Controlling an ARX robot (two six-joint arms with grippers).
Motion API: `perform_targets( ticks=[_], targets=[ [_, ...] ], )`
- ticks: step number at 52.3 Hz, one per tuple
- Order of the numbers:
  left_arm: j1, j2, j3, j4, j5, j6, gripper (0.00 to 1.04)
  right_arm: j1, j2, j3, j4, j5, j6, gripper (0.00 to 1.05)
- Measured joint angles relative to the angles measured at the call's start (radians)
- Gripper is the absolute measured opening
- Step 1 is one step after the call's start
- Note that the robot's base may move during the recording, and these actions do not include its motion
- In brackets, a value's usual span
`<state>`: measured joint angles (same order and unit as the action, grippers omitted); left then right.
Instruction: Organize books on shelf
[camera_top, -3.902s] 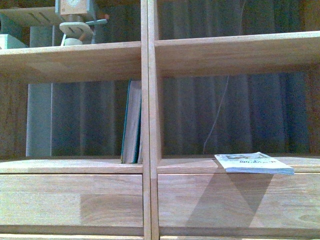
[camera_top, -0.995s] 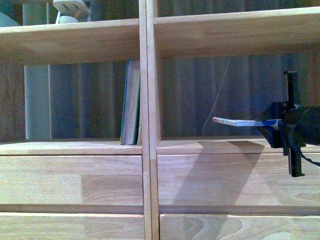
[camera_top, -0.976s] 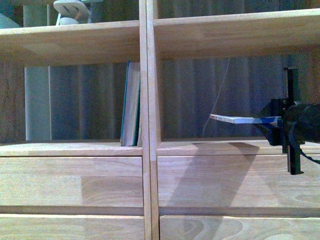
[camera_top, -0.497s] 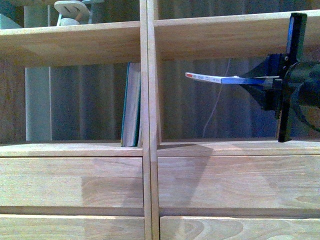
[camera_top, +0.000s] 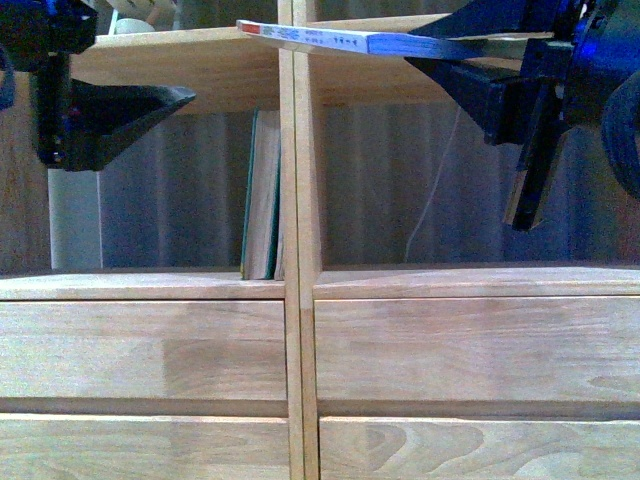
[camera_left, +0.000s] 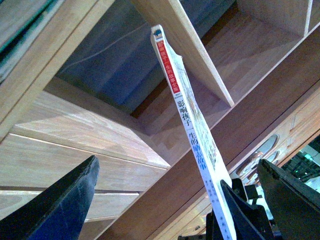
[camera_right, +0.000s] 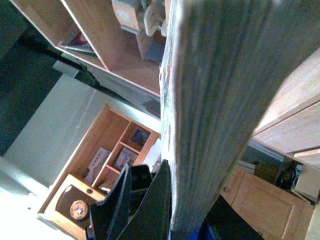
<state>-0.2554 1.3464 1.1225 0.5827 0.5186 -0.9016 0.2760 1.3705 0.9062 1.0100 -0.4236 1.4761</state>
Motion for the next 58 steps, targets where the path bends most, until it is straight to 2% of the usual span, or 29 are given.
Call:
perform_targets(
  ticks=[10, 26, 33, 37, 43, 54, 58],
  targets=[
    [-0.063, 0.039, 0.026, 0.035, -0.035, -0.020, 0.97, 0.042, -0.027, -0.031, 0.018, -0.026, -0.015, 0.07],
    [-0.126, 0.057, 0.072, 0.020, -0.082, 0.001, 0.54, 0.069, -0.051, -0.081, 0.045, -0.040, -0.023, 0.07],
    [-0.127, 0.054, 0.068, 0.029, -0.105, 0.002, 0.26, 0.074, -0.059, -0.084, 0.051, -0.042, -0.025, 0.07],
    [-0.125, 0.043, 0.056, 0.032, -0.117, -0.007, 0.13, 0.073, -0.059, -0.084, 0.053, -0.046, -0.026, 0.07],
    [-0.117, 0.022, 0.047, 0.040, -0.117, -0.021, 0.07, 0.073, -0.059, -0.084, 0.056, -0.047, -0.030, 0.07],
    [-0.065, -0.026, 0.034, 0.040, -0.116, -0.008, 0.07, 0.058, -0.064, -0.084, 0.047, -0.014, -0.053, 0.36],
    [-0.016, -0.056, 0.034, 0.040, -0.124, 0.022, 0.07, 0.025, -0.072, -0.084, 0.032, -0.015, -0.080, 0.52]
  ],
)
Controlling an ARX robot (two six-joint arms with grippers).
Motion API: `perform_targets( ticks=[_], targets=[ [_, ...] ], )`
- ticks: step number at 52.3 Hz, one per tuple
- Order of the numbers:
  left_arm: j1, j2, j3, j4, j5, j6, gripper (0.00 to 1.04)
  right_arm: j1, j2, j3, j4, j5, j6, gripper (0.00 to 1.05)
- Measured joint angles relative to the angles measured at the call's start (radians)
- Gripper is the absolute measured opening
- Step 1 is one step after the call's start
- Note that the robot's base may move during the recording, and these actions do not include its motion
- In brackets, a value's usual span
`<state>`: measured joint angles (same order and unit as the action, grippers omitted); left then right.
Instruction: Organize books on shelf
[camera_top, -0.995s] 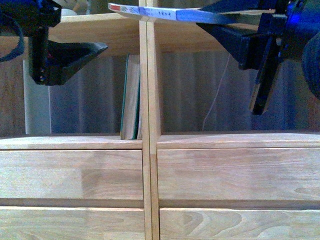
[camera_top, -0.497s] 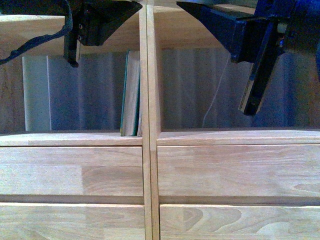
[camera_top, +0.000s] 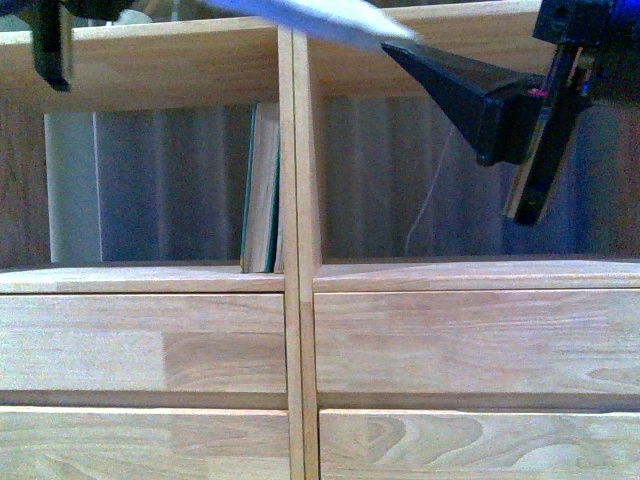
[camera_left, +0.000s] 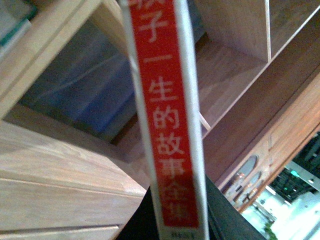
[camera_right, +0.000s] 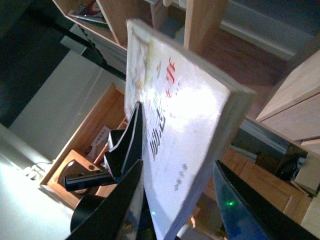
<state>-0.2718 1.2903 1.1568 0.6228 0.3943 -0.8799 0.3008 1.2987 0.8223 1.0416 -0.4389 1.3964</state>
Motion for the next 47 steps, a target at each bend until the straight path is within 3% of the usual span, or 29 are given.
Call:
perform_targets(
  ticks=[7, 17, 33, 42, 47],
  targets=[
    [0.081, -0.051, 0.001, -0.015, 0.018, 0.050, 0.07, -0.077, -0.026, 0.000, -0.027, -0.026, -0.040, 0.72],
    [0.237, -0.094, 0.021, -0.058, 0.057, 0.175, 0.07, -0.266, -0.093, -0.026, -0.083, -0.077, -0.165, 0.99],
    [0.418, -0.054, 0.065, -0.121, 0.072, 0.445, 0.07, -0.298, -0.101, -0.030, -0.088, -0.082, -0.223, 0.98],
    [0.434, 0.013, 0.125, -0.196, 0.073, 0.615, 0.07, -0.299, -0.101, -0.030, -0.088, -0.079, -0.228, 0.98],
    [0.408, 0.079, 0.154, -0.236, 0.026, 0.771, 0.07, -0.299, -0.101, -0.030, -0.088, -0.081, -0.230, 0.98]
  ],
)
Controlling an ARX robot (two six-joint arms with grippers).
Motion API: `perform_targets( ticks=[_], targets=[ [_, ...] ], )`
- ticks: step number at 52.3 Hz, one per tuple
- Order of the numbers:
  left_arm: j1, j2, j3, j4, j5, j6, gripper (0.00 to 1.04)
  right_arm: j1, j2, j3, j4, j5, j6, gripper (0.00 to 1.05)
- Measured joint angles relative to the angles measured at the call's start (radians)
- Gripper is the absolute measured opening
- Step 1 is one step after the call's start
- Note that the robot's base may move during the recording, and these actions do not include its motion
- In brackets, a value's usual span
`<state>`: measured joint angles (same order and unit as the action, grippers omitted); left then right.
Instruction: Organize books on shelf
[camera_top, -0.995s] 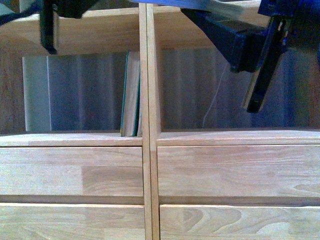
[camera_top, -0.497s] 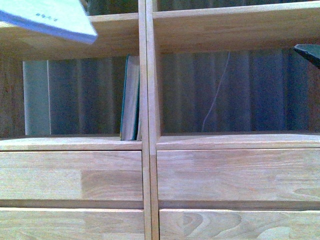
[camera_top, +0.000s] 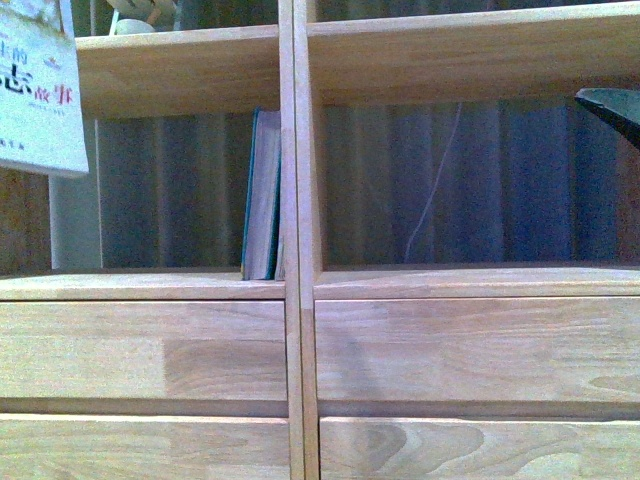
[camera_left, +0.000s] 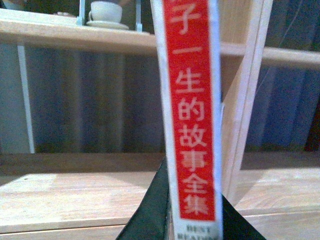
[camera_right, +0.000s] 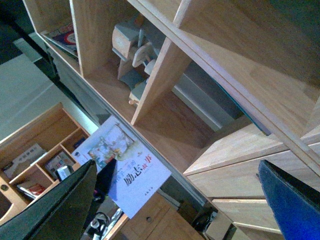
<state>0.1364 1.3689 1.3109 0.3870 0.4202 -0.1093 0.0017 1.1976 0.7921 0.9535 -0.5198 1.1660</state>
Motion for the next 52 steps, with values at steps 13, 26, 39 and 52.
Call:
perform_targets(
  ticks=[13, 26, 39, 52],
  targets=[
    [-0.068, 0.210, 0.119, 0.049, -0.104, 0.369, 0.07, 0.000, 0.000, 0.000, 0.000, 0.000, -0.002, 0.98],
    [-0.104, 0.385, 0.296, 0.102, -0.136, 0.410, 0.07, 0.000, 0.000, 0.000, 0.000, 0.000, -0.002, 0.98],
    [-0.102, 0.660, 0.637, 0.048, -0.158, 0.327, 0.07, 0.000, 0.000, 0.000, 0.000, 0.000, -0.003, 0.98],
    [-0.131, 0.832, 0.843, 0.035, -0.132, 0.288, 0.07, 0.000, 0.000, 0.000, 0.000, 0.000, -0.003, 0.98]
  ],
)
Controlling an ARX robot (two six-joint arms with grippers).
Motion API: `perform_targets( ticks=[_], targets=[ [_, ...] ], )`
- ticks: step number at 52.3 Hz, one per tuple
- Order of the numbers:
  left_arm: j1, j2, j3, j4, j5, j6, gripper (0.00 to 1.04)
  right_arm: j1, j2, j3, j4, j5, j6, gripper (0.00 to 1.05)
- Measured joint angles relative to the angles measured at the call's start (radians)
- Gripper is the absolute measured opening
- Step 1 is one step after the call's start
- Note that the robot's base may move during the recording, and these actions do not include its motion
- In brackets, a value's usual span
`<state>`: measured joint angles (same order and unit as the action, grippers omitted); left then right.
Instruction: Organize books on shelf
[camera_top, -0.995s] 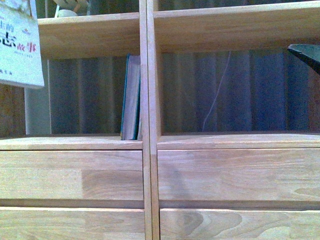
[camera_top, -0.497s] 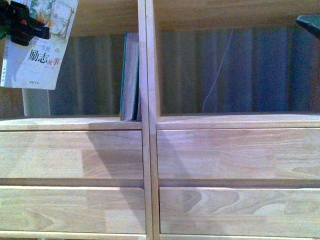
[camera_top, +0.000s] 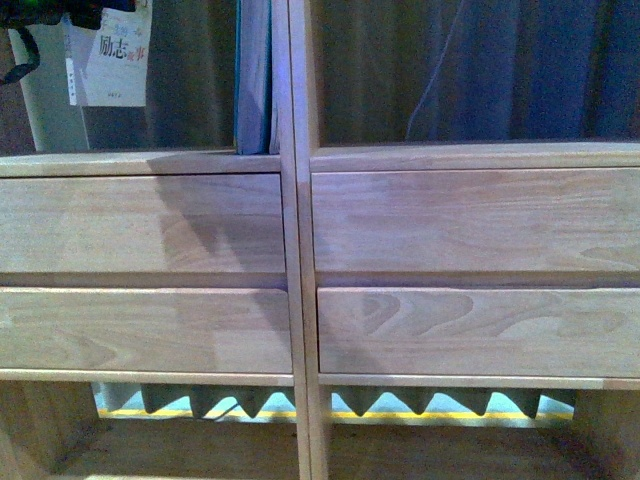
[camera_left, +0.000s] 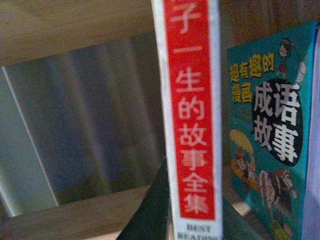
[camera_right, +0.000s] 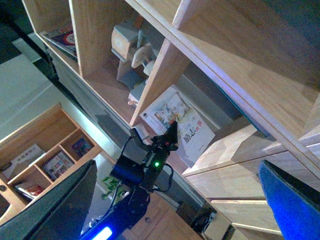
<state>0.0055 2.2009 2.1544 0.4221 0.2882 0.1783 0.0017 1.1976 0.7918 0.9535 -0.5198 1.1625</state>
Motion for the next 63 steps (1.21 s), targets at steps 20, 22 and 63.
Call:
perform_targets(
  ticks=[20, 22, 63],
  targets=[
    [-0.034, 0.224, 0.304, -0.097, -0.007, -0.032, 0.07, 0.000, 0.000, 0.000, 0.000, 0.000, 0.000, 0.98],
    [-0.034, 0.249, 0.344, -0.117, -0.008, -0.032, 0.07, 0.000, 0.000, 0.000, 0.000, 0.000, -0.001, 0.98],
    [-0.071, 0.502, 0.726, -0.264, 0.006, -0.015, 0.07, 0.000, 0.000, -0.001, 0.000, 0.000, -0.001, 0.98]
  ],
)
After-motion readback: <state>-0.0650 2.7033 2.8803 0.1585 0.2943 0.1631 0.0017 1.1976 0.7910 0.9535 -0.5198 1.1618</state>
